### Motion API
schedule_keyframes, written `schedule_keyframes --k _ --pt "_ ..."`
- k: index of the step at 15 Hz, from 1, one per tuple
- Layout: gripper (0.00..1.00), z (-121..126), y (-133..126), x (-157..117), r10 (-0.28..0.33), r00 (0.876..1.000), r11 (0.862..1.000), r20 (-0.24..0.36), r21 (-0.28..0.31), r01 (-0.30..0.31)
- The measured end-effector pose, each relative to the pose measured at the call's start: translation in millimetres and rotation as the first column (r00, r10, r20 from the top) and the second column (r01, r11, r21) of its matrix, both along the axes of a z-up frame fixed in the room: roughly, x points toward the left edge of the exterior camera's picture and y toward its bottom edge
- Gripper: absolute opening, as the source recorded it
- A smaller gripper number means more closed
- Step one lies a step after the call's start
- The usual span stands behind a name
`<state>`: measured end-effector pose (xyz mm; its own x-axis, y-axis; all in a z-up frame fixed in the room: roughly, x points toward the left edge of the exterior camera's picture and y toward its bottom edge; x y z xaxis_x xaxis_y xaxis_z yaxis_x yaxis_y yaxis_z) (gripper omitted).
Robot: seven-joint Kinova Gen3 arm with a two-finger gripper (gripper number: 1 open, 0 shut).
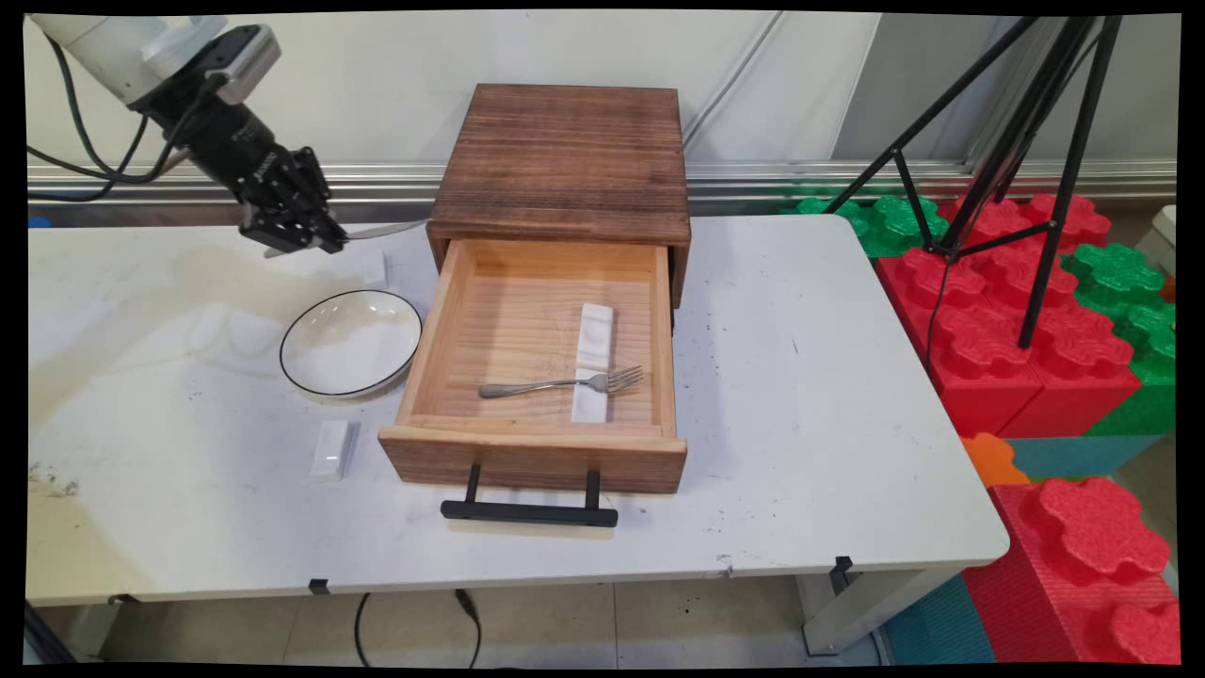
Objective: Place the picked object into the drawer
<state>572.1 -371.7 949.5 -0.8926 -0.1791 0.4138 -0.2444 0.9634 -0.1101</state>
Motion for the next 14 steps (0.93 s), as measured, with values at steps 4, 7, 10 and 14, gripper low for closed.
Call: schedule_keyframes --k 4,7,10,14 --pt "0.00 4.6 6.7 -34.2 -0.006 0.999 1.000 -0.050 0.001 0.006" --pt "0.00 3.3 9.2 -59.8 -0.008 0.997 1.000 -0.083 0.002 0.009" --pt "0.00 -1.4 9.1 -89.8 -0.008 0.993 1.000 -0.115 -0.001 0.008" --pt "0.00 -10.8 2.8 -128.0 -0.006 0.990 1.000 -0.141 -0.013 0.004"
